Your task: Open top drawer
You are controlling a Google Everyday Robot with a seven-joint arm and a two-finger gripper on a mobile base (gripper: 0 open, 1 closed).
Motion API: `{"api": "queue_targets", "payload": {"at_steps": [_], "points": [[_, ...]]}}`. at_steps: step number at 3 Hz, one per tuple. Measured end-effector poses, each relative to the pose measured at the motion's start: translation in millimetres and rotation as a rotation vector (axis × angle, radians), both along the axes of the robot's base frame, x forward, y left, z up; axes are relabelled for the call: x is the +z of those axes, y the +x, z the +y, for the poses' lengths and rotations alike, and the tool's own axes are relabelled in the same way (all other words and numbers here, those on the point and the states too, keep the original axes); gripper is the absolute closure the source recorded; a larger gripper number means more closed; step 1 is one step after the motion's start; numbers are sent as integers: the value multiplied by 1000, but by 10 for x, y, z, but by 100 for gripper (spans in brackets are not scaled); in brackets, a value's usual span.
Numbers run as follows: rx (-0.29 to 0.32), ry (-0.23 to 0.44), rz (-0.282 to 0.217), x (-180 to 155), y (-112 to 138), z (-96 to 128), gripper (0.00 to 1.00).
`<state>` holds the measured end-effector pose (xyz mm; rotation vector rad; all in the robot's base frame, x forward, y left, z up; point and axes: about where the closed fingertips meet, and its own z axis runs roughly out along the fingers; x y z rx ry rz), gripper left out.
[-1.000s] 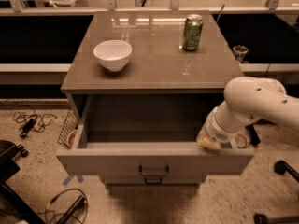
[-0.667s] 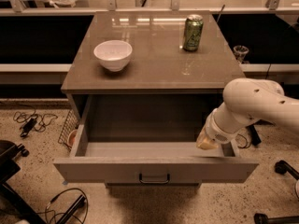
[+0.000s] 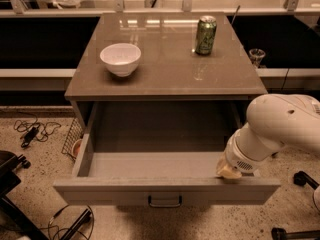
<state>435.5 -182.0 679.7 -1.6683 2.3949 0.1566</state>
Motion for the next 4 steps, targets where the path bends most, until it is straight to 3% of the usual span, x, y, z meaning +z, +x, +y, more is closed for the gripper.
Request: {"api": "queue_targets", "payload": {"at_steps": [1, 3, 4], "points": [[0, 0, 0, 0, 2, 0, 100], [2, -2, -2, 11, -8, 3, 59], [3, -4, -3, 18, -15, 6, 27]]}}
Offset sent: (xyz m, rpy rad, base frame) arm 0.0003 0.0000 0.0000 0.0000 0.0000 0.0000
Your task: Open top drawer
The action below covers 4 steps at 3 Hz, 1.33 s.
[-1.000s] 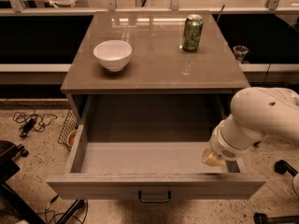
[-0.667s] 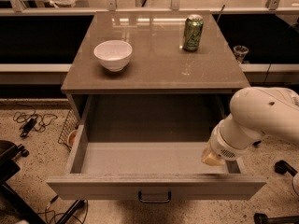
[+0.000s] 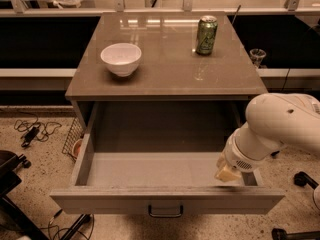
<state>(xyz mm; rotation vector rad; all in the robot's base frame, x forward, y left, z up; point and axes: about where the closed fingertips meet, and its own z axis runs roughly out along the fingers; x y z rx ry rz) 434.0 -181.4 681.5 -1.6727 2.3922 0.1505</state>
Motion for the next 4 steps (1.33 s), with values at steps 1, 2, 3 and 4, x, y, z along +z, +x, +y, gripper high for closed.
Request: {"api": "queue_targets", "payload": {"at_steps": [1, 2, 3, 4], "points": [[1, -1, -1, 4, -4, 2, 4], [2, -2, -1, 8, -8, 4, 0], [2, -2, -1, 9, -9, 5, 2], [3, -3, -2, 14, -14, 7, 24]]}}
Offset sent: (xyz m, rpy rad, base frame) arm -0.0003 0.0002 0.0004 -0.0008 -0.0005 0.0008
